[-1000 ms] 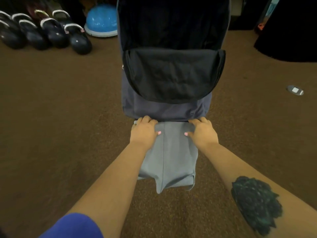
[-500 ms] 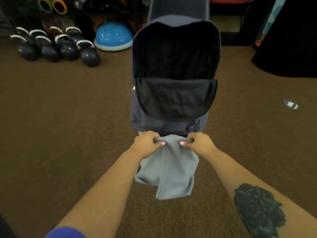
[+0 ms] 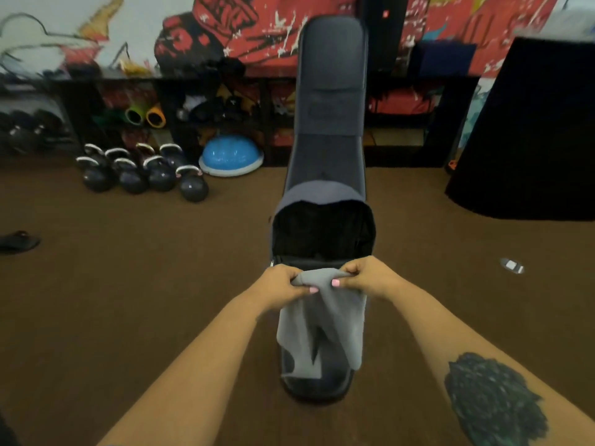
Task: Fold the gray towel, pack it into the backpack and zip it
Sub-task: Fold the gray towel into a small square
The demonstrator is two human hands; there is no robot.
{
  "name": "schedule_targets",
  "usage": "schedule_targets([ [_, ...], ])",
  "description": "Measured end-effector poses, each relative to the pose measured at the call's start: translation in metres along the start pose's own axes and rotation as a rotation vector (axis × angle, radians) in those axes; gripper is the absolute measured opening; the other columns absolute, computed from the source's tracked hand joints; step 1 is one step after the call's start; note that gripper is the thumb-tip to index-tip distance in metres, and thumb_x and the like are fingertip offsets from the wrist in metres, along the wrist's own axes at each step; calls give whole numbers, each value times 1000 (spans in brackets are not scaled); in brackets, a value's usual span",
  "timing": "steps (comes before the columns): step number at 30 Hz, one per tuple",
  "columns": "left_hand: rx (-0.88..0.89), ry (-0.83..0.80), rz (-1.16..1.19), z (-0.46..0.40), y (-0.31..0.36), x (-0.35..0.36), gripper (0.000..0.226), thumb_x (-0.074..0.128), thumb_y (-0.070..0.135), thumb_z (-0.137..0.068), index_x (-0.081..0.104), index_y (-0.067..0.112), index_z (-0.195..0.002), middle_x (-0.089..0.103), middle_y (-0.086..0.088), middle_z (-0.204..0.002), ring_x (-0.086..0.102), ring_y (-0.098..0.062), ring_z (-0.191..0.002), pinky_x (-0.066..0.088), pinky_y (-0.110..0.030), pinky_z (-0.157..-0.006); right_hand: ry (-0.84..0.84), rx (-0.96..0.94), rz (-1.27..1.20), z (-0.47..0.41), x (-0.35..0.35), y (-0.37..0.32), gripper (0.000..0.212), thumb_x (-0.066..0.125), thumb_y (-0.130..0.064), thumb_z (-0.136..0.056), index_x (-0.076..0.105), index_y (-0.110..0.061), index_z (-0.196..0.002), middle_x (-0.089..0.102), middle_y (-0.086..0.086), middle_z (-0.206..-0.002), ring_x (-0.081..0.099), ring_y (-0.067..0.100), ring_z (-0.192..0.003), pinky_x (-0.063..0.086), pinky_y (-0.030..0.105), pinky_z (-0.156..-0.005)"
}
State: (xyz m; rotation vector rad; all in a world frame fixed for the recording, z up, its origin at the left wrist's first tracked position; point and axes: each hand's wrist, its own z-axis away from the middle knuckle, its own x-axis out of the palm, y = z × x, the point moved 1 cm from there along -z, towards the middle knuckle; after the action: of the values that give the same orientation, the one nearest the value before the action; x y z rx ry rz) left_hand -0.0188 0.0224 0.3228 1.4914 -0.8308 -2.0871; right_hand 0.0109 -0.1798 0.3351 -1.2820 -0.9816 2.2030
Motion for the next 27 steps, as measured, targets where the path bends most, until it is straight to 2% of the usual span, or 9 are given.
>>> schedule_targets([
  [3, 29, 47, 54, 13, 43, -46, 27, 69, 44, -79, 55, 28, -61, 48, 7, -57, 44, -7, -54, 33, -20, -53, 54, -39, 28, 20, -37, -46, 27, 71, -28, -82, 60, -4, -76, 46, 10, -70, 40, 14, -62, 34, 15, -50],
  [7, 101, 113, 103, 32, 98, -103, 19, 68, 37, -81, 67, 22, -71, 57, 7, -63, 49, -4, -59, 36, -18, -57, 116, -82, 36, 44, -83, -98, 38, 74, -26, -79, 62, 10, -84, 48, 10, -73, 43, 19, -69, 35, 24, -58],
  [9, 137, 149, 105, 39, 120, -128, 22, 70, 36, -80, 70, 15, -75, 58, 5, -65, 49, -3, -59, 38, -19, -59, 144, -96, 62, 54, -103, -120, 28, 77, -27, -76, 69, 0, -80, 51, 7, -70, 46, 17, -68, 36, 25, -60],
  [11, 172, 171, 125, 47, 140, -149, 16, 72, 36, -77, 69, 21, -70, 59, 8, -63, 52, 1, -59, 43, -19, -63, 179, -111, 85, 65, -122, -142, 18, 78, -28, -74, 70, -12, -71, 55, 0, -67, 49, 12, -66, 37, 22, -60],
  [13, 207, 190, 137, 54, 158, -167, 13, 73, 36, -77, 69, 24, -71, 63, 8, -67, 57, -3, -67, 46, -19, -68, 213, -118, 108, 75, -137, -160, 27, 79, -32, -72, 68, -7, -72, 55, 2, -70, 50, 13, -68, 38, 24, -61],
  [16, 259, 237, 173, 65, 181, -191, 12, 72, 31, -78, 67, 23, -70, 62, 8, -69, 56, -2, -67, 43, -8, -61, 261, -110, 170, 89, -156, -178, 42, 78, -45, -70, 57, -8, -71, 48, 8, -75, 47, 18, -71, 37, 30, -64],
  [20, 284, 300, 193, 73, 198, -214, 29, 68, 34, -82, 68, 6, -77, 58, 0, -72, 52, -11, -71, 41, -22, -71, 257, -91, 183, 103, -176, -190, 61, 80, -47, -66, 63, 8, -88, 54, 8, -78, 52, 19, -75, 40, 30, -68],
  [25, 262, 367, 166, 73, 201, -229, 26, 67, 37, -83, 73, 11, -82, 64, 9, -78, 60, -14, -82, 46, -29, -80, 230, -93, 296, 111, -187, -198, 46, 79, -38, -71, 69, -2, -98, 68, 15, -101, 63, 28, -98, 49, 38, -87],
  [27, 259, 412, 156, 72, 197, -234, 23, 68, 38, -81, 74, 15, -81, 65, 12, -76, 61, -13, -82, 48, -27, -77, 224, -69, 315, 114, -189, -197, 42, 77, -37, -74, 71, -6, -101, 69, 12, -105, 63, 25, -101, 48, 35, -88],
])
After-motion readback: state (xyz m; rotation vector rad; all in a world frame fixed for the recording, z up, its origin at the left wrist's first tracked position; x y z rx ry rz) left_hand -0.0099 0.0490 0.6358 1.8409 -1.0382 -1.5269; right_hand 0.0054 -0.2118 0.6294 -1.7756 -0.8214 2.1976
